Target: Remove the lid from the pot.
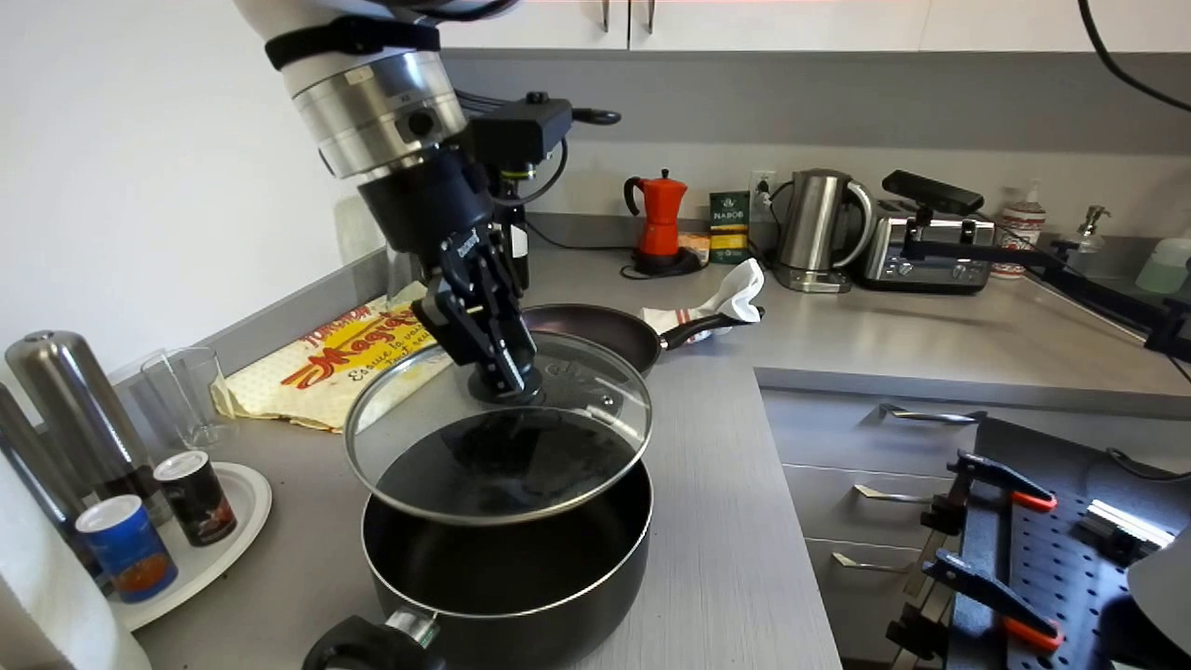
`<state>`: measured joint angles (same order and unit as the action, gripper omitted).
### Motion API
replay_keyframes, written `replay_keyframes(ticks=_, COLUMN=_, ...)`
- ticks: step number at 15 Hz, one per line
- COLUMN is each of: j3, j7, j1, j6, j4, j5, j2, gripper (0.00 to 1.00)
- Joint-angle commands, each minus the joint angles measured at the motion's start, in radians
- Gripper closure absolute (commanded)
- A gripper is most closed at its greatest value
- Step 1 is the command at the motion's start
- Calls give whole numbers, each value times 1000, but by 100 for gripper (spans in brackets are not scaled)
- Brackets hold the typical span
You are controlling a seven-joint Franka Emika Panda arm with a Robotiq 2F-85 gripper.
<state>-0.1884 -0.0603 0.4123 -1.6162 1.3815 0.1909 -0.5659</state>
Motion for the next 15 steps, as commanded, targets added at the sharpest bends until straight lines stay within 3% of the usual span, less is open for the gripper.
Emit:
replay_keyframes(ticks=1, j3=23, j7=-15, j1=-34, j6=14, j4=58, j5=8, j2=75, gripper=75)
replay_keyframes(ticks=15, j3=96, j7=1, j1=-272, j6=-132, j4=443, j5=-47, j2=271, gripper=75)
